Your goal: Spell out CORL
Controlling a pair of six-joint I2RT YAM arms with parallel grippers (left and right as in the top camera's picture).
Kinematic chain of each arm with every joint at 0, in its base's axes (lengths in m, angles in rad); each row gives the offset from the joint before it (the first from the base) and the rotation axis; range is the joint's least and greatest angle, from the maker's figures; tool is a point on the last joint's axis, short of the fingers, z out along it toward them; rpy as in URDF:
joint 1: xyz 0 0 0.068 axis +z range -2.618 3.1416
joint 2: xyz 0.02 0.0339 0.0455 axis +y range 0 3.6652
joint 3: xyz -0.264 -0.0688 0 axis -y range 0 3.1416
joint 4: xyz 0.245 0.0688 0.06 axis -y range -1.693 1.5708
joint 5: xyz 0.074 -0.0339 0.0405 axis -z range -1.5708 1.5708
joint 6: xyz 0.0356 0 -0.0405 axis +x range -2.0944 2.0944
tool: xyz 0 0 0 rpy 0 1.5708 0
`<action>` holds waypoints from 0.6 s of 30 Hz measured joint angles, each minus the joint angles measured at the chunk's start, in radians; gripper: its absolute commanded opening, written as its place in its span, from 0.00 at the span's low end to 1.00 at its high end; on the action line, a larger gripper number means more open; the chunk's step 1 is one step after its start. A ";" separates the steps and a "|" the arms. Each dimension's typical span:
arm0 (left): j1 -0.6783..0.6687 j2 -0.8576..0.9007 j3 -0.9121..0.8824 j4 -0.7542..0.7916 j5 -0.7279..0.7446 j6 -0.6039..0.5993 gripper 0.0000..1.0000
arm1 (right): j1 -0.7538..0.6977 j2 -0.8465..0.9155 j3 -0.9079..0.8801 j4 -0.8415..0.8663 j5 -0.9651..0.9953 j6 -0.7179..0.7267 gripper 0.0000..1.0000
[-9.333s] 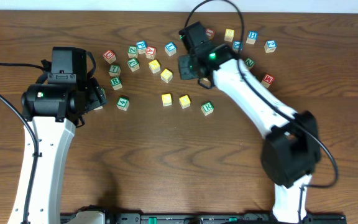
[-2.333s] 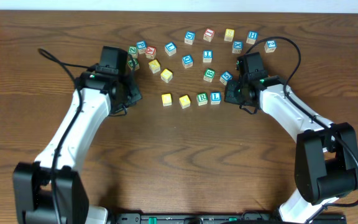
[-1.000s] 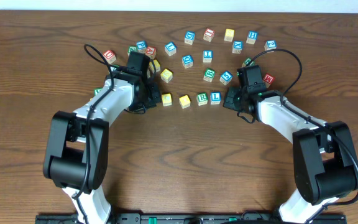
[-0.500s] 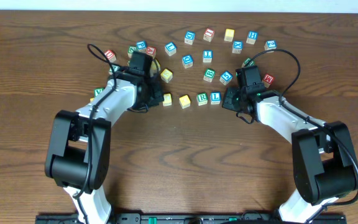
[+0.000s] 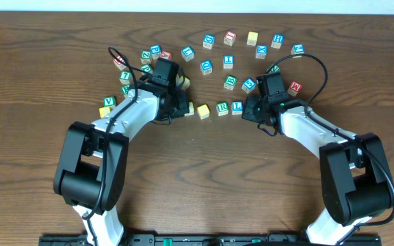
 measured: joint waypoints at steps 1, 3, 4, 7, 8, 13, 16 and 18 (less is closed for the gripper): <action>-0.003 0.000 0.000 0.005 0.000 0.000 0.08 | 0.001 0.000 0.000 0.002 0.000 0.000 0.07; -0.011 0.000 0.000 0.011 0.000 0.000 0.07 | 0.002 0.000 0.000 0.006 0.000 0.000 0.07; -0.015 0.000 0.000 0.013 0.000 0.000 0.07 | 0.003 0.000 0.000 0.009 0.000 0.000 0.07; -0.028 0.000 0.000 0.017 0.000 0.000 0.07 | 0.003 0.000 0.000 0.023 -0.005 -0.004 0.07; -0.031 0.000 0.000 0.018 0.000 0.000 0.08 | 0.003 0.001 0.000 0.029 -0.008 -0.006 0.07; -0.047 0.000 0.000 0.026 0.000 0.000 0.07 | 0.003 0.001 0.000 0.041 -0.029 -0.023 0.07; -0.054 0.000 0.000 0.034 0.000 0.000 0.07 | 0.006 0.001 0.000 0.045 -0.035 -0.026 0.07; -0.060 0.000 0.000 0.040 0.000 0.000 0.07 | 0.009 0.001 0.000 0.045 -0.040 -0.027 0.07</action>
